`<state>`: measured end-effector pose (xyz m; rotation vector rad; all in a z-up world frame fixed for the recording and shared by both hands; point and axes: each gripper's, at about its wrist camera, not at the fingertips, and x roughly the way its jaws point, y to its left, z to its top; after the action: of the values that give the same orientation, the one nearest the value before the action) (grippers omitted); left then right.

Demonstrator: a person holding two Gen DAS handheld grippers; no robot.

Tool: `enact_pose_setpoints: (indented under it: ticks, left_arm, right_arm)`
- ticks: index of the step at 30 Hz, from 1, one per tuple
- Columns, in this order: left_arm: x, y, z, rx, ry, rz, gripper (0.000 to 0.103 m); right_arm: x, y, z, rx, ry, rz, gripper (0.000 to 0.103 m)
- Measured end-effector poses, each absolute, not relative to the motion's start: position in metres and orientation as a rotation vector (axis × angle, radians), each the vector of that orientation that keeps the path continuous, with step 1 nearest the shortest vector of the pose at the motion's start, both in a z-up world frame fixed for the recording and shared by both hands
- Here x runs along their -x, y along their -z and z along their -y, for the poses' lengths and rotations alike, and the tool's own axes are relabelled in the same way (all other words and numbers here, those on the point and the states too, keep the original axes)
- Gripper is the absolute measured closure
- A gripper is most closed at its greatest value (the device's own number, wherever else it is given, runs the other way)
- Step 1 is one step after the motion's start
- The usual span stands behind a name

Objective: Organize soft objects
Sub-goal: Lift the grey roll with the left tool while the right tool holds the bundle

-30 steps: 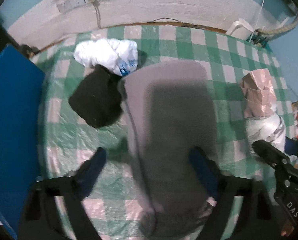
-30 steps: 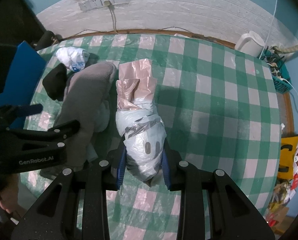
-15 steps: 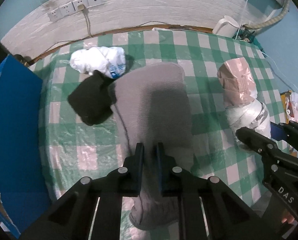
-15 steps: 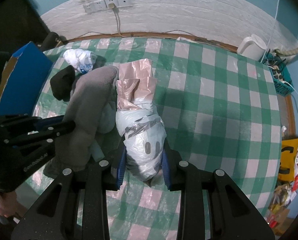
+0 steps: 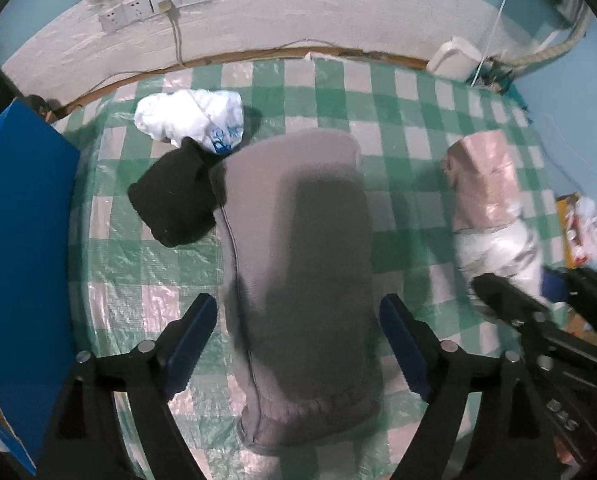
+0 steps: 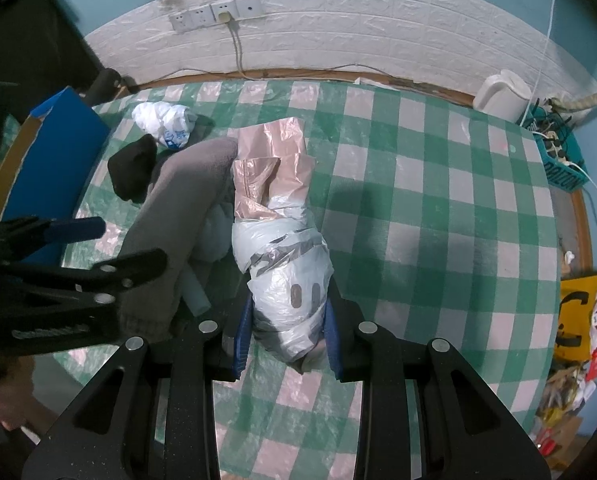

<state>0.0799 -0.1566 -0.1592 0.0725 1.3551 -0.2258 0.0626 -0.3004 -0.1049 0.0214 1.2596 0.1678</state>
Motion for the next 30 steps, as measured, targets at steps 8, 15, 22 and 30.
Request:
enact_pose_setpoints:
  ticks: [8, 15, 22, 30]
  left_arm:
    - [-0.082, 0.180, 0.155, -0.087, 0.224, -1.396, 0.030]
    - [-0.079, 0.165, 0.143, -0.082, 0.249, -1.368, 0.073]
    - [-0.067, 0.149, 0.132, -0.080, 0.273, -1.328, 0.081]
    - [-0.056, 0.126, 0.123, -0.108, 0.241, -1.260, 0.081]
  right_arm:
    - [-0.063, 0.107, 0.301, -0.022, -0.170, -1.264, 0.073]
    - [-0.064, 0.104, 0.296, -0.016, -0.184, -1.258, 0.073]
    - [-0.063, 0.097, 0.287, 0.003, -0.201, -1.242, 0.073]
    - [-0.060, 0.088, 0.277, 0.020, -0.223, -1.226, 0.073]
